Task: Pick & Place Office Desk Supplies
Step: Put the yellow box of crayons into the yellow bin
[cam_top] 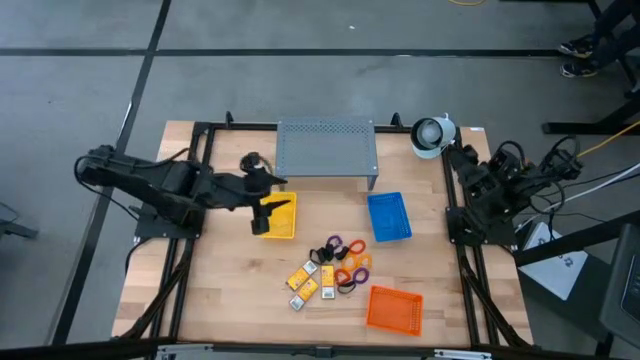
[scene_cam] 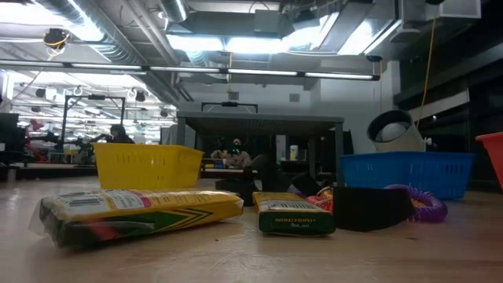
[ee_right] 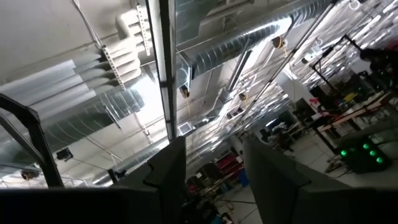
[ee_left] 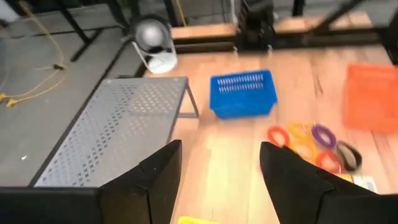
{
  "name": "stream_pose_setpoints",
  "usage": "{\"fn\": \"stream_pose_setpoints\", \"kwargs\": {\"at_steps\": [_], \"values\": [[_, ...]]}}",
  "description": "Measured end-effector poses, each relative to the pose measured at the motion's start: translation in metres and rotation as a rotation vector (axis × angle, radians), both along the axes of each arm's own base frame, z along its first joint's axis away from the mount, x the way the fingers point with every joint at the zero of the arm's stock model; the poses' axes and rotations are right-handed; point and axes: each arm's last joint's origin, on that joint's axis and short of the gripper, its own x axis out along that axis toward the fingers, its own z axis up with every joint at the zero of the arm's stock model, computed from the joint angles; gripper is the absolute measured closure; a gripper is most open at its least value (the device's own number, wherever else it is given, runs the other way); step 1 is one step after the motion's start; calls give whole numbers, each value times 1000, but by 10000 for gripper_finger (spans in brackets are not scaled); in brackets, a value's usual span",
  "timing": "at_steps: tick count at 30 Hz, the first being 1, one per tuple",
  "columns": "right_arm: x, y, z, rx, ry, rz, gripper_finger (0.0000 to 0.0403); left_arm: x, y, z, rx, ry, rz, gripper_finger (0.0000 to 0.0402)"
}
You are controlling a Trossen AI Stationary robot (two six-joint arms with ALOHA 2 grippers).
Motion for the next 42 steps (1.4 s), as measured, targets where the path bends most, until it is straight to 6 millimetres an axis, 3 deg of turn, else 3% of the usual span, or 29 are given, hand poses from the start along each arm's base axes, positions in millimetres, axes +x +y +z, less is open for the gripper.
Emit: {"fn": "stream_pose_setpoints", "kwargs": {"at_steps": [4, 8, 14, 20, 33, 42], "values": [[0, 0, 15, -15, 20, -3, 243, 21, -3, 0, 30, 113, -79, 187], [2, 0, 25, -18, 60, -15, 243, 43, -7, -15, 81, 260, -85, 186], [10, 3, 24, 64, 189, -95, 243, 71, -9, -41, -23, 312, 26, 180], [20, 9, 20, 95, 205, -77, 243, 92, -30, -72, -108, 354, 123, 180], [20, 12, 58, -68, 151, -41, 243, 103, -77, -108, -354, 242, 421, 180], [27, 20, 51, -173, 196, 96, 243, 111, -91, -119, -523, 181, 494, 180]]}}
